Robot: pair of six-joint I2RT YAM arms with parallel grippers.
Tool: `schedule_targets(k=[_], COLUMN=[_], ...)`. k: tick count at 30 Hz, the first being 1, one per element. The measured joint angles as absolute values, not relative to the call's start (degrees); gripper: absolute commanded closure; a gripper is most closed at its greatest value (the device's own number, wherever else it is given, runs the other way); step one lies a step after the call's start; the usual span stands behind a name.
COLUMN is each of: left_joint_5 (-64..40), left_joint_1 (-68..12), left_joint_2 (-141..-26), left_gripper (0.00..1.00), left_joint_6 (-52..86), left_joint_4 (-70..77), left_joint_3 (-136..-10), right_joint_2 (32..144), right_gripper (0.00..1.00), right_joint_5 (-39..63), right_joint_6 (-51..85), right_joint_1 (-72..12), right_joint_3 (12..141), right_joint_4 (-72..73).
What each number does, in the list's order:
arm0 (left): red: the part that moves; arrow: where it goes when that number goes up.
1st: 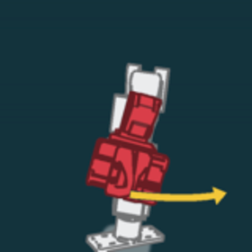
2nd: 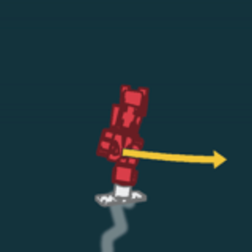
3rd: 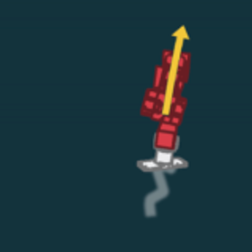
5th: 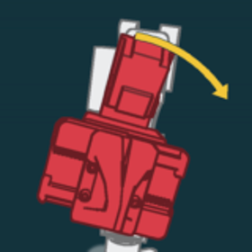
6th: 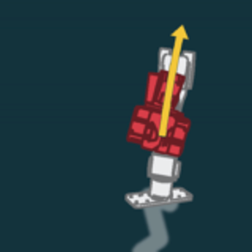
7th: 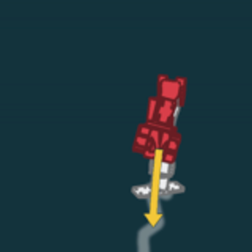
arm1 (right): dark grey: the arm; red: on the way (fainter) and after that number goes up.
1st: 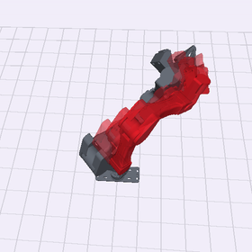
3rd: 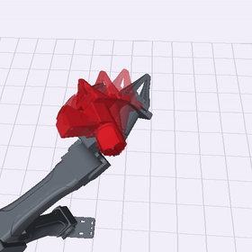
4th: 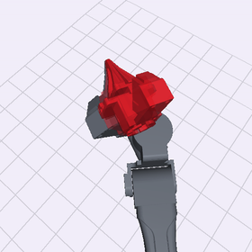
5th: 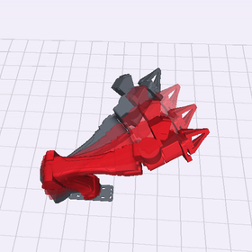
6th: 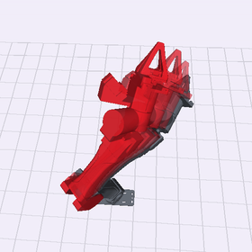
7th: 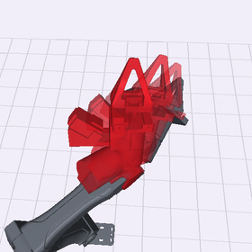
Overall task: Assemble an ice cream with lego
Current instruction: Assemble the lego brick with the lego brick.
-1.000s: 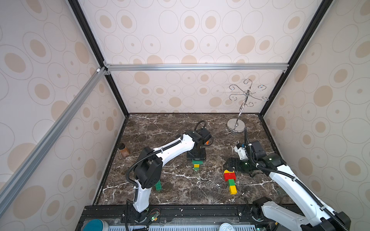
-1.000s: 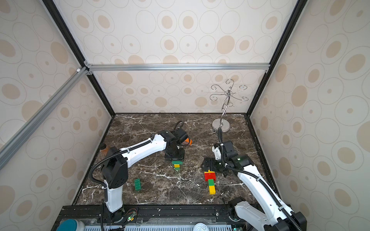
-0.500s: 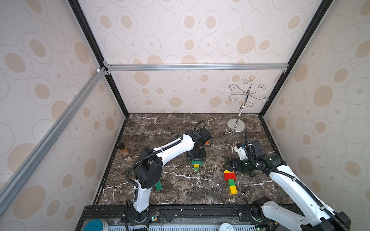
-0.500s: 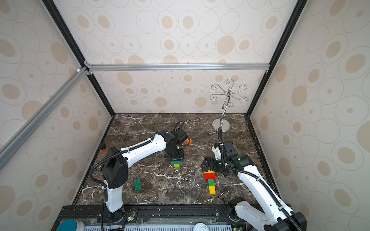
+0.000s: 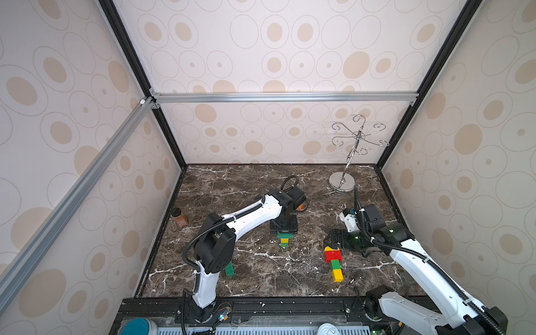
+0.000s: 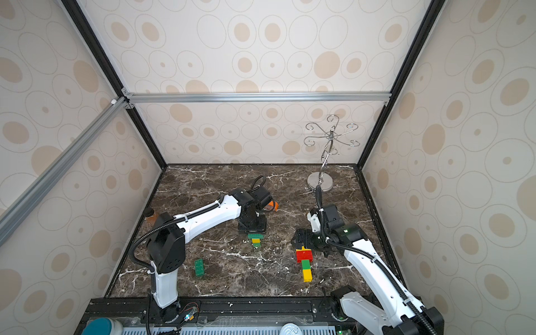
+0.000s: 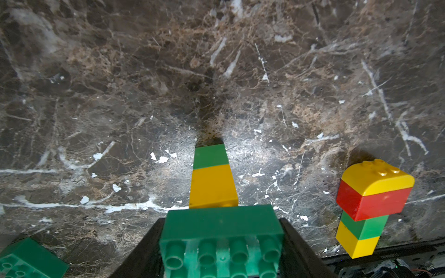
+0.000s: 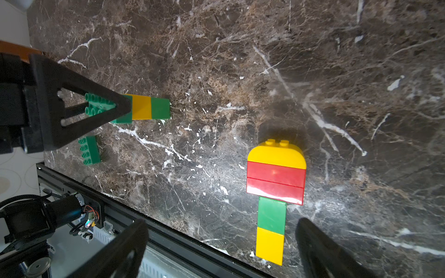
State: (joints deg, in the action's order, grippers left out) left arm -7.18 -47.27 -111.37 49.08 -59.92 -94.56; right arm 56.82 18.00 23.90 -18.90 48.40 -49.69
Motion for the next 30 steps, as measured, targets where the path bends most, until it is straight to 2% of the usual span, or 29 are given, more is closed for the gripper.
schedule_targets(k=[18, 30], left_joint_5=[-7.5, -6.1], left_joint_1=[-47.3, -47.3], left_joint_2=[-111.5, -113.7], left_gripper=[0.5, 0.5], left_joint_6=[49.0, 48.3], left_joint_4=[-60.6, -63.5], left_joint_3=[-95.0, -103.4], right_joint_2=[56.8, 56.7], right_gripper=[0.02, 0.01], right_joint_5=[18.0, 18.0], right_joint_6=[23.9, 23.7], right_joint_1=[-18.8, -18.6], right_joint_3=[48.2, 48.2], right_joint_4=[-49.7, -49.7])
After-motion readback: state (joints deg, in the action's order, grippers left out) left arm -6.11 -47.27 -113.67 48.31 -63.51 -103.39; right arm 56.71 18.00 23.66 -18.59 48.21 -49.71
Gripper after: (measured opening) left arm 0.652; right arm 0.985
